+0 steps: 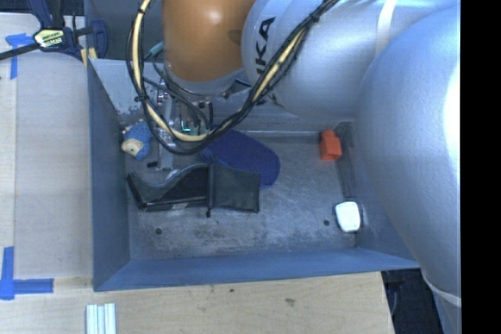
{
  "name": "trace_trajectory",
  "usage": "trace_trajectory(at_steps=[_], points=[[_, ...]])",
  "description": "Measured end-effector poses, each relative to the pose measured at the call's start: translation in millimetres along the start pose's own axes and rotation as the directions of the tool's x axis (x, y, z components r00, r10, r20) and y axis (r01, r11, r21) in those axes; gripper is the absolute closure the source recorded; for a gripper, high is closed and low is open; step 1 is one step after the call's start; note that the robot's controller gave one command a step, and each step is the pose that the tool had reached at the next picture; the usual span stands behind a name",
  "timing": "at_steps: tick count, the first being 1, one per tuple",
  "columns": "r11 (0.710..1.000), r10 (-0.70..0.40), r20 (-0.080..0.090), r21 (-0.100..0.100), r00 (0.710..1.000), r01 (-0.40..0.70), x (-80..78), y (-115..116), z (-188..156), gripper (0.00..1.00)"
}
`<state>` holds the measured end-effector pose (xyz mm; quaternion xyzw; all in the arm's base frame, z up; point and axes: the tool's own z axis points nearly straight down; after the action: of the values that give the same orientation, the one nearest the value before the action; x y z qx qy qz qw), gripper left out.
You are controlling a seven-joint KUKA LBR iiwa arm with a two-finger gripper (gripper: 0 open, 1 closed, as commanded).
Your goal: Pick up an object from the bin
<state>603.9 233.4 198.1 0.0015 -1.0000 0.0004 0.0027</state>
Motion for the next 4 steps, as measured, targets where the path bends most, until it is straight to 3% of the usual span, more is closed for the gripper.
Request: trace_trajectory(at_steps=[1,2,3,4], points=[[0.979,0.203,0.013,-0.010,0.979,-0.203,-12.2,-41,108,0.00],[0.993,0.120,0.038,-0.024,0.992,-0.119,74.2,-82,113,0.00],[0.999,-0.038,0.015,-0.001,0.999,0.039,67.3,-137,87,0.00],[1.000,-0.010,0.006,-0.003,1.000,0.010,-19.2,-176,128,0.00]])
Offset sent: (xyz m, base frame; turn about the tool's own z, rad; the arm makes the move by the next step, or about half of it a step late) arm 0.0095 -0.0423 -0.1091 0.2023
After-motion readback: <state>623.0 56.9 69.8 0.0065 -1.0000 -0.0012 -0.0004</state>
